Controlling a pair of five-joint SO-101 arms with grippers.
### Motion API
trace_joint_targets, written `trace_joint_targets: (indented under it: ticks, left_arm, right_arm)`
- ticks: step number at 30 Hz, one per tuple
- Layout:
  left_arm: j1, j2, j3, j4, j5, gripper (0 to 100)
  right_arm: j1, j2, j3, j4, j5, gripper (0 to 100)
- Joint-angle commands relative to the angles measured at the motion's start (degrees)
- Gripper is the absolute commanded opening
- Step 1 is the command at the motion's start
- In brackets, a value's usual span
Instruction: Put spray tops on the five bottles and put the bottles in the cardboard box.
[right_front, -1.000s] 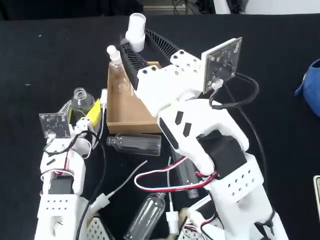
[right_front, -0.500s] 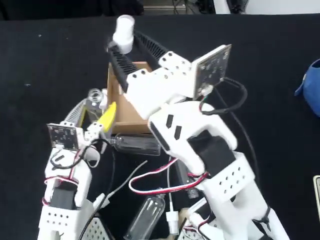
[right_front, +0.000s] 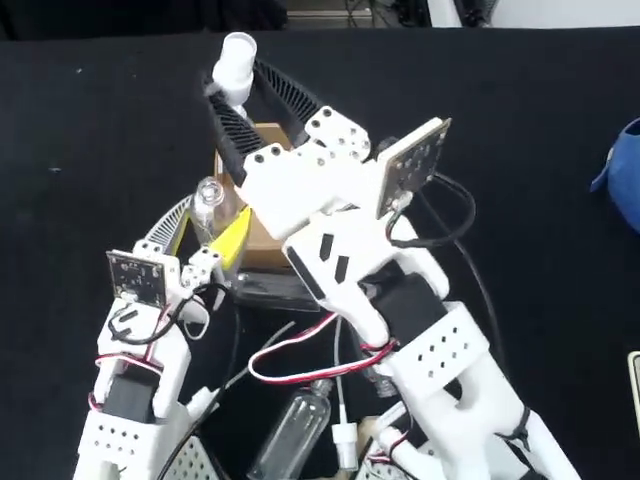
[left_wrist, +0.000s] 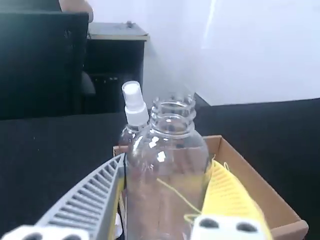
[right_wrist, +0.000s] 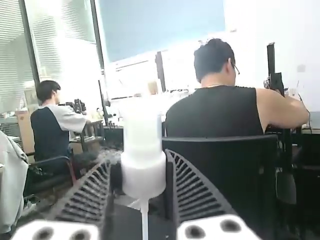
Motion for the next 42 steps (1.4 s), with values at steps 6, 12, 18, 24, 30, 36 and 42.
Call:
trace_joint_targets:
  ticks: [6,12,18,24,30,36,42]
  left_arm:
    - [0.7,-1.2,0.7,-2.7,0.6,3]
    - [0.7,-1.2,0.7,-2.7,0.6,3]
    - [0.7,-1.2,0.7,-2.7,0.6,3]
    - [0.6,-1.2,0.7,-2.7,0.6,3]
    - [0.6,-1.2,0.7,-2.7,0.6,3]
    - [0.6,-1.2,0.7,-2.7,0.6,3]
    - [0.6,-1.2,0.7,-2.7,0.6,3]
  right_arm:
    - [-1.0,-0.4,0.0,-1.8,-0.3,1.1]
    - [-2.5,4.5,-0.9,-1.8,-0.3,1.1]
    - [-3.9,6.1,-1.0,-1.7,0.0,1.1]
    - [-3.0,5.4,0.3,1.8,0.0,1.1]
    - [-2.8,1.8,1.1,11.2,0.0,1.1]
    - [-3.1,1.6,5.2,11.8,2.3,4.7]
    - [-4.6,1.1,6.5,12.3,4.9,15.1]
